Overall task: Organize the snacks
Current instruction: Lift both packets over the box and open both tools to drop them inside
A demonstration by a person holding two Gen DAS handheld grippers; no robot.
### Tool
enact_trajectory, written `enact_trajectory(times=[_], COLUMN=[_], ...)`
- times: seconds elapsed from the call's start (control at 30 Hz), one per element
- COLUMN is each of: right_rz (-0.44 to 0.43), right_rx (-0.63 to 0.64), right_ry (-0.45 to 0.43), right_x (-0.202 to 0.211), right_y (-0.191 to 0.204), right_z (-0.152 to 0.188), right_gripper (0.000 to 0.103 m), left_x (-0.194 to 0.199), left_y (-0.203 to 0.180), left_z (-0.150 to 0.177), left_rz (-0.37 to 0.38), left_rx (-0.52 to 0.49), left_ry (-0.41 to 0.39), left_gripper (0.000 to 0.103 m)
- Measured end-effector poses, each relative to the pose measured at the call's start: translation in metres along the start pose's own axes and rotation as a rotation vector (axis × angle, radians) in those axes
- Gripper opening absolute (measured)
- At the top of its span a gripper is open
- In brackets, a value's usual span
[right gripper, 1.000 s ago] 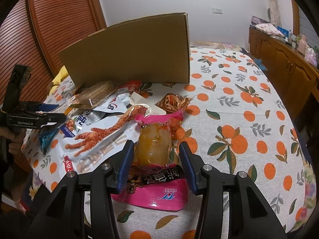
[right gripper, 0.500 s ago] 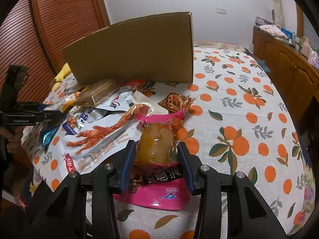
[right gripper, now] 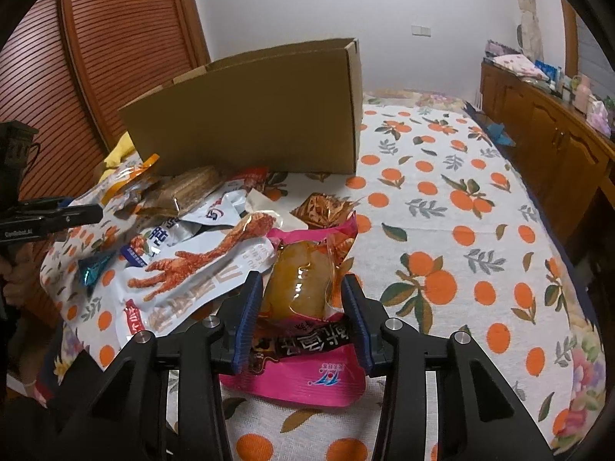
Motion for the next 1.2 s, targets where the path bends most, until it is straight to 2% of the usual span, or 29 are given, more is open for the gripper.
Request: enact_trajectory(times=[0.57,0.93,1.2], right_rz=[-0.017,-0.042,-0.063], right_rx=[0.044,0.113,0.114], right_ry=[-0.094,-0.168,-0.204], right_x=[0.019,0.022,0.008], right_y=[0.009,0.034,0.043], right_z=[-0.052,-0.110,-0.153], right_gripper=[0.043,0.043,0.043], left_x=[0.031,0.038,0.016], left_y=[-0.029,-0.015,0.006], left_z=[-0.073,-0.123,-0.148], left_rz=[0.026,-0.013,-0.038], left_rx=[-0.046,-0.062,-0.056], left_ry=[-0.149,-0.208,-0.205], left_gripper=[0.046,0.046,0.046])
Point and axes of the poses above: each gripper's, at about its wrist camera, not at the fingertips, and x roughly against the way its jaws point, y to its left, z to its underside, the point moved 10 cm from there along -x, roughly the way its jaws point, and after that the axes turned 8 degrees about -y, right-handed, at the moved point
